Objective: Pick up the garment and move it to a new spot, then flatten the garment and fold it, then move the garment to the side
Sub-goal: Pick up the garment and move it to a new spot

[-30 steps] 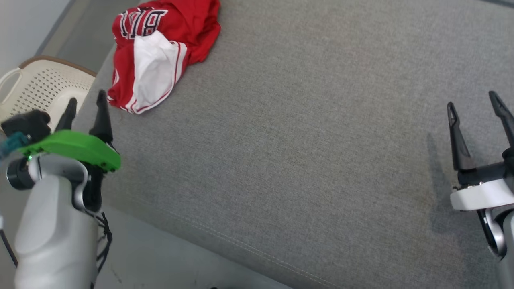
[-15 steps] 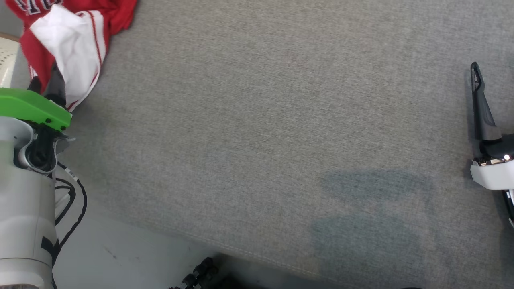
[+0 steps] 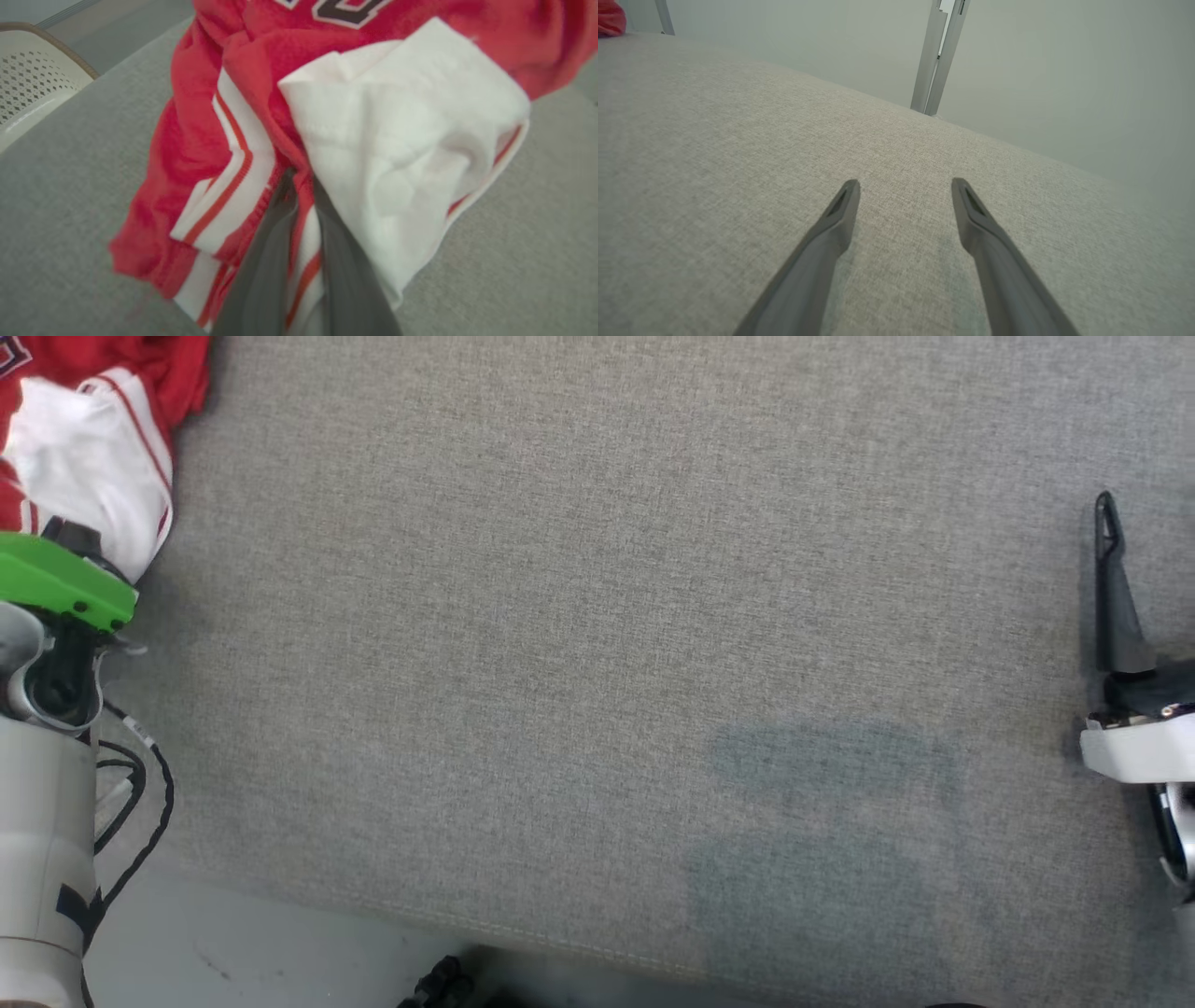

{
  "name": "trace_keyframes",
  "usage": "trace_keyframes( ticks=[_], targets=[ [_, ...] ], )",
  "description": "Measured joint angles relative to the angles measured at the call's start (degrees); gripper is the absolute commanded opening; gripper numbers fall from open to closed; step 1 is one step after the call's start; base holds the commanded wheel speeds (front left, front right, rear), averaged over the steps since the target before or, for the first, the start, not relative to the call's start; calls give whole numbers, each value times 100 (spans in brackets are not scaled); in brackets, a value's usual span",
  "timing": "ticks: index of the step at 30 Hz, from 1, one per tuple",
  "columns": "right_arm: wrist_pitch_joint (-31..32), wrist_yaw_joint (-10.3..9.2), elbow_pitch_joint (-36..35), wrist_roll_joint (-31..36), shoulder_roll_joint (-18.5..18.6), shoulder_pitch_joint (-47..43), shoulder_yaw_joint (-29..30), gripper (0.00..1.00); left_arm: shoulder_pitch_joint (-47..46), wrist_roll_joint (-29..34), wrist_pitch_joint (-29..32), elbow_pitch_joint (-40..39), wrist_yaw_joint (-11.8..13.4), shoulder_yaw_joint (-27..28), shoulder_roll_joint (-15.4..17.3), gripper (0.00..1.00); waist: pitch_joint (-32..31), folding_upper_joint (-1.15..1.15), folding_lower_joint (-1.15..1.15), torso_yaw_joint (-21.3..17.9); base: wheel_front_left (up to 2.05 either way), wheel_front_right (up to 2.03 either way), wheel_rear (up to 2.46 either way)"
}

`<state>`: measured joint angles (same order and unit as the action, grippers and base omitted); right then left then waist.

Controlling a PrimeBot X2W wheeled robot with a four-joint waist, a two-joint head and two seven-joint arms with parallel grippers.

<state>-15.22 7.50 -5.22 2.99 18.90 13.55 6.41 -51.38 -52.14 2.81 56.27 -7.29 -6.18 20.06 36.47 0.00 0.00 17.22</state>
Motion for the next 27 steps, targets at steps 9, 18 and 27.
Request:
trace_keyframes(
  ticks=[9, 18, 27],
  targets=[
    [9, 2, 294, -89, -634, -28, -230, 100, -18, -321, 207, -1941, -10, -822, 773, 0, -633, 0, 0, -33, 0, 0, 0],
    [9, 2, 450, -187, -1254, -104, -189, 100, 175, -994, 1298, -4997, 186, -1225, 933, 0, -1343, 0, 0, -460, 0, 0, 0],
    [9, 2, 493, -292, -1518, -164, -115, 100, 768, -1167, 1605, -6952, 1201, -2023, -79, 0, -1619, 0, 0, -1268, 0, 0, 0]
  ],
)
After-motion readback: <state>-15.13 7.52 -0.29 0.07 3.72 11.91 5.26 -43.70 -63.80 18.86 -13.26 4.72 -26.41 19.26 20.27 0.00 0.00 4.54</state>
